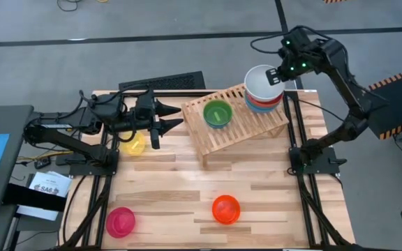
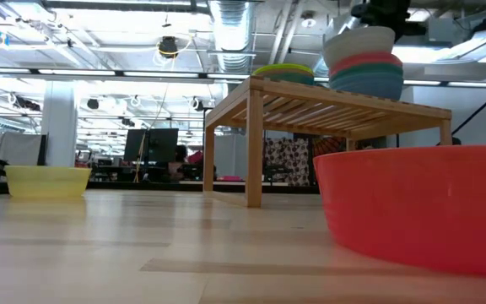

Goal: Place and stack bowls onto a shelf
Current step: Stack the large white bowl on top of the large orange bowl on the shelf

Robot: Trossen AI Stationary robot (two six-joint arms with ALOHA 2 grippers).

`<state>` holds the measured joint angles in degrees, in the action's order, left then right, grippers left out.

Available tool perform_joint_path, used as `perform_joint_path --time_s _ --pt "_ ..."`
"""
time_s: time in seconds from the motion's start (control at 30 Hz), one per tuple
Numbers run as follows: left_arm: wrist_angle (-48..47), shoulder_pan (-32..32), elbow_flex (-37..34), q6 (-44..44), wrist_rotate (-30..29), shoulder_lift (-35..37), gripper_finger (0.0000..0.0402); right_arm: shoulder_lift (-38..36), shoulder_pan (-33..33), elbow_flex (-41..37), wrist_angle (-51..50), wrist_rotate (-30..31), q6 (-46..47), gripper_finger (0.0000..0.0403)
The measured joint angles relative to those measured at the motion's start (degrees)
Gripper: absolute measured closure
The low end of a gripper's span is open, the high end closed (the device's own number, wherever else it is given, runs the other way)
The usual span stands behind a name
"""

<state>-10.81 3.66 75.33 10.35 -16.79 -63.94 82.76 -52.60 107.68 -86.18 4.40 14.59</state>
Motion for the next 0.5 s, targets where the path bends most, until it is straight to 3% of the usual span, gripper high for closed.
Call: perform_joint_path --time_s 0.2,0.37,0.5 --pt "0.1 0.0 0.0 0.0 -0.6 -0.2 0.023 -0.4 -2.0 0.0 -2.5 0.1 -1.3 0.0374" --pt "0.2 0.0 0.0 0.0 -0.8 -0.6 0.023 -0.3 -1.9 0.0 -1.4 0.0 -1.6 0.033" --pt "0.0 0.0 0.0 0.0 -1.0 -1.1 0.023 -0.3 -1.9 0.0 -1.5 0.0 -1.6 0.0321"
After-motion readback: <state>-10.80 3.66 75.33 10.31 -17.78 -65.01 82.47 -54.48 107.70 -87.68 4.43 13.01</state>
